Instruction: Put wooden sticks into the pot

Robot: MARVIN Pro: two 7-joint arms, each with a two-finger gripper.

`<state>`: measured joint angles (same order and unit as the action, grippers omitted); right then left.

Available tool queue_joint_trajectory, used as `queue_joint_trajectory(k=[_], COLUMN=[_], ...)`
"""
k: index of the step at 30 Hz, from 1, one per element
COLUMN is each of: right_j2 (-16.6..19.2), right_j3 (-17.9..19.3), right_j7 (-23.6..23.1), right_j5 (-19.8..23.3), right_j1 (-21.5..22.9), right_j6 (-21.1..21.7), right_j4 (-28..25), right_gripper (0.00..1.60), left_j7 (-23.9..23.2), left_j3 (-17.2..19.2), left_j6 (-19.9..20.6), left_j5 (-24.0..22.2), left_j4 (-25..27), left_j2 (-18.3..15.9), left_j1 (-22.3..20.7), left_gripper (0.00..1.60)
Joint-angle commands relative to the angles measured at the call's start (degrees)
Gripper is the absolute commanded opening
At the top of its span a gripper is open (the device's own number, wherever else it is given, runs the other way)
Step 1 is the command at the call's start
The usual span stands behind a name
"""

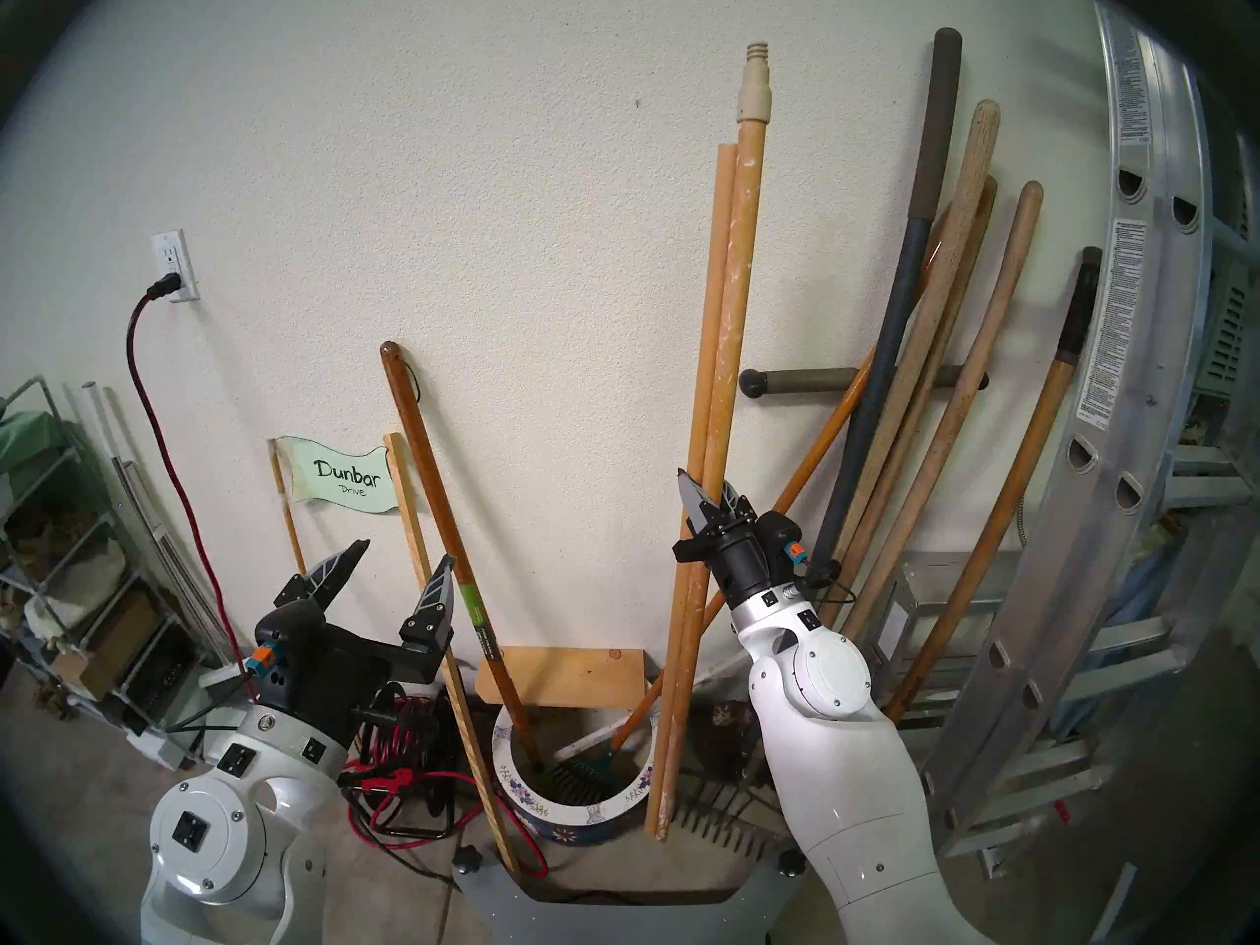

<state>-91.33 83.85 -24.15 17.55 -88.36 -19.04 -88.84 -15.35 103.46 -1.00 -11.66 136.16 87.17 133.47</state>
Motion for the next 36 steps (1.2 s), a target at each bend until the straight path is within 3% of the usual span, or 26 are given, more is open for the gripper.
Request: queue_joint_trajectory(k=[1, 22, 36], right_j2=[-1.0, -1.8, -1.6], right_j3=[-0.7, -2.2, -2.7], right_j7=[-2.2, -6.3, -7.3], right_j5=[2.4, 6.3, 10.7], right_j1=[3.5, 7.7, 6.2], right_j6=[-2.3, -1.0, 3.1], right_j4=[-6.6, -14.5, -22.2], right_gripper=[0.00, 0.00, 0.00], left_j7=[0.0, 0.0, 0.1], left_j3=[0.0, 0.0, 0.0], left_j6=[0.0, 0.0, 0.0], left_j5=[0.0, -0.2, -0.3], left_j4=[0.0, 0.0, 0.0], left_j2=[0.0, -0.1, -0.2], left_j1=[0.1, 0.1, 0.1], left_gripper=[1.60, 1.60, 1.60])
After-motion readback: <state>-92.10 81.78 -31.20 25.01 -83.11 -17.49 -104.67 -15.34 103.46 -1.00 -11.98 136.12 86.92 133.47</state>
